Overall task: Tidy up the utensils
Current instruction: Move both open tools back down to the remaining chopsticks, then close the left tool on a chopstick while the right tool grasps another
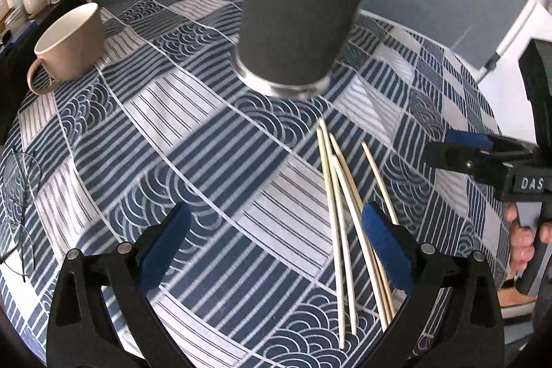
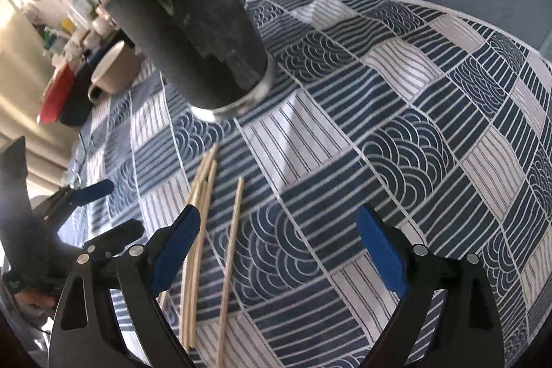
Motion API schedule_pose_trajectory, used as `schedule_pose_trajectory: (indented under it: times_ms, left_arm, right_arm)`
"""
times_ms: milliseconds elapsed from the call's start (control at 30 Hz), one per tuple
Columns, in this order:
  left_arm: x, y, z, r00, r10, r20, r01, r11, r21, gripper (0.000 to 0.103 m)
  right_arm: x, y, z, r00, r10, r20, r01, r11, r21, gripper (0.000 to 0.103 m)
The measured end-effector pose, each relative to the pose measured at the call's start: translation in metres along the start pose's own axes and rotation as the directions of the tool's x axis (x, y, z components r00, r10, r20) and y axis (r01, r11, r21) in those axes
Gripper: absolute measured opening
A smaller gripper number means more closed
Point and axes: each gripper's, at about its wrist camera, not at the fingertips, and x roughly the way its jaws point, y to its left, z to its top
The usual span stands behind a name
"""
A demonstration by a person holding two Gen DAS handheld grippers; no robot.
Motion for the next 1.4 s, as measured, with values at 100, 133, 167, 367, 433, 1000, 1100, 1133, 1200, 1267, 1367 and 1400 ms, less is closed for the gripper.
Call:
schedule_pose_trajectory:
  times_ms: [100, 133, 167, 367, 433, 1000, 1100, 1133, 1200, 1267, 1367, 1400]
  left_arm:
    - [0.006, -0.007, -0.007, 1.000, 0.019, -0.017, -0.019, 1.000, 0.025, 0.097]
    - [0.007, -0.009, -0.010, 0.999, 0.024, -0.023, -0.023, 0.999, 0.033, 0.097]
    - [0.009, -0.010, -0.012, 0.999, 0.030, -0.026, -0.029, 0.999, 0.041, 0.097]
    - [0.018, -0.011, -0.019, 0.994, 0.095, -0.049, -0.092, 0.994, 0.062, 0.097]
    - [0.021, -0.010, -0.020, 0.992, 0.111, -0.064, -0.107, 0.992, 0.068, 0.097]
    - [0.025, -0.012, -0.020, 0.982, 0.168, -0.081, -0.157, 0.979, 0.127, 0.099]
    - [0.024, -0.007, -0.020, 0.981, 0.173, -0.087, -0.163, 0.981, 0.108, 0.099]
    - [0.023, -0.007, -0.021, 0.981, 0.174, -0.085, -0.164, 0.981, 0.106, 0.099]
    - [0.023, -0.005, -0.022, 0.981, 0.176, -0.081, -0.167, 0.981, 0.101, 0.099]
    - [0.022, -0.005, -0.023, 0.981, 0.178, -0.076, -0.170, 0.980, 0.100, 0.099]
    - [0.021, -0.005, -0.024, 0.982, 0.174, -0.068, -0.166, 0.981, 0.104, 0.098]
    - [0.021, -0.005, -0.024, 0.983, 0.173, -0.068, -0.165, 0.981, 0.106, 0.097]
  right_arm:
    - [0.003, -0.002, -0.003, 1.000, -0.004, -0.010, 0.004, 1.000, -0.003, 0.088]
    - [0.004, -0.003, -0.004, 1.000, -0.007, -0.014, 0.007, 1.000, -0.005, 0.088]
    - [0.006, -0.002, -0.005, 1.000, -0.008, -0.021, 0.008, 1.000, -0.007, 0.088]
    - [0.016, 0.003, -0.010, 0.999, -0.009, -0.053, 0.007, 0.999, -0.041, 0.088]
    - [0.019, 0.005, -0.011, 0.998, -0.013, -0.062, 0.010, 0.999, -0.047, 0.088]
    - [0.038, 0.018, -0.013, 0.992, -0.047, -0.117, 0.041, 0.998, -0.053, 0.088]
    - [0.043, 0.024, -0.013, 0.988, -0.090, -0.124, 0.079, 0.993, -0.086, 0.090]
    - [0.044, 0.026, -0.014, 0.988, -0.096, -0.124, 0.085, 0.992, -0.092, 0.091]
    - [0.047, 0.030, -0.015, 0.985, -0.121, -0.126, 0.106, 0.987, -0.117, 0.093]
    - [0.053, 0.040, -0.019, 0.976, -0.178, -0.126, 0.153, 0.971, -0.186, 0.096]
    - [0.054, 0.042, -0.023, 0.979, -0.181, -0.089, 0.161, 0.967, -0.200, 0.097]
    - [0.053, 0.042, -0.024, 0.980, -0.179, -0.082, 0.158, 0.965, -0.210, 0.097]
